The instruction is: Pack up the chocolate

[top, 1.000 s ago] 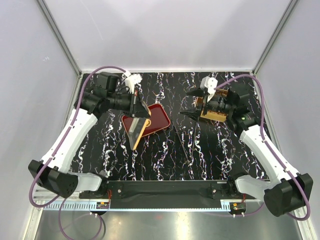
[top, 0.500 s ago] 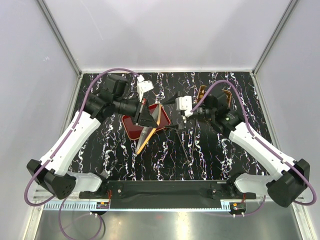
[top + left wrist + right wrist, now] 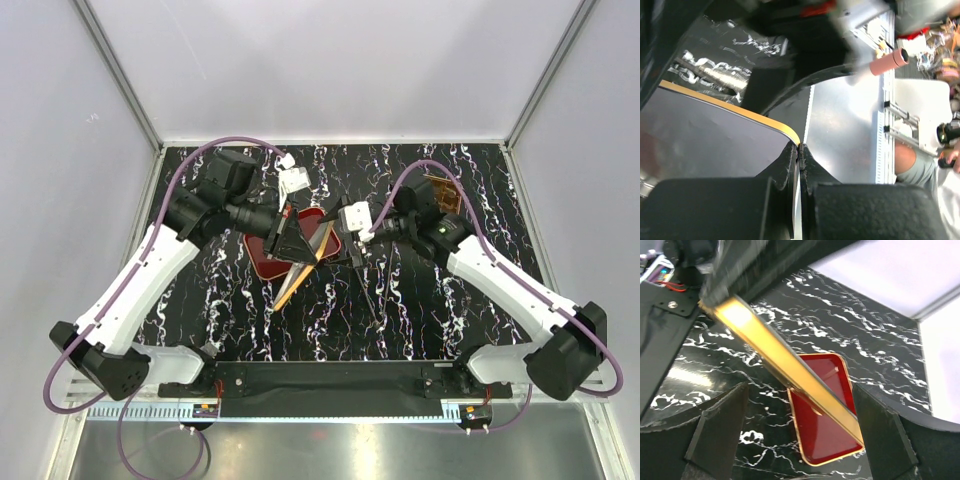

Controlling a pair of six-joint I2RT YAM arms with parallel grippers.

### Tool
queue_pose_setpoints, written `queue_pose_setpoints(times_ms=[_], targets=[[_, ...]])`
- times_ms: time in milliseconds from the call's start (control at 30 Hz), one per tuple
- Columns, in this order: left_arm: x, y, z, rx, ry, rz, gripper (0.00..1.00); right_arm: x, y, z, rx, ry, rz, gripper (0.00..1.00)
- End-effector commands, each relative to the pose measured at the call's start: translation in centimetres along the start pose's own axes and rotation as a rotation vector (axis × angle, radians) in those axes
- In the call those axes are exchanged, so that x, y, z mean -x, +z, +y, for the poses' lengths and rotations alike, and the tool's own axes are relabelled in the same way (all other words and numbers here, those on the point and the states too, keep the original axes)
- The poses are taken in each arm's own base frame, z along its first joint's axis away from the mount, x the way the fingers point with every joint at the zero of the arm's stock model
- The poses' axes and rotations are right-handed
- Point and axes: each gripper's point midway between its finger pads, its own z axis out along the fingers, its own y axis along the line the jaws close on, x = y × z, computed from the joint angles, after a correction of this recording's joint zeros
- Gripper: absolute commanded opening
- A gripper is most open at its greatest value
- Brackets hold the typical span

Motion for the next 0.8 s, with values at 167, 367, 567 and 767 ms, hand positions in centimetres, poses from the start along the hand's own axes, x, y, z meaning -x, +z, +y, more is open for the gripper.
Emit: queue_pose_setpoints(times_ms=[167,367,567,767], targets=[[1.4,-0.8,-4.2,-0.170,0.212,-0.018,0.00,1.4,1.2,0.6,0.079,-0.053,-0.075,0.89],[2.9,-0.6,-3.0,-0.114,0.225,-0.012,0.00,1.6,1.1,1.1,0.101,-0.019,-0.079,0.48],[7.2,-0.9,-0.2,0.022,0.205,-0.072,0.00,1.0,1.1,1.8,0.112,0.113,-0.059,0.04],[14.6,-4.3,6.0,0.194,0.016,-0.363,0.24,1.2,1.5,0.6,0.056,0.207,-0.074,0.00]])
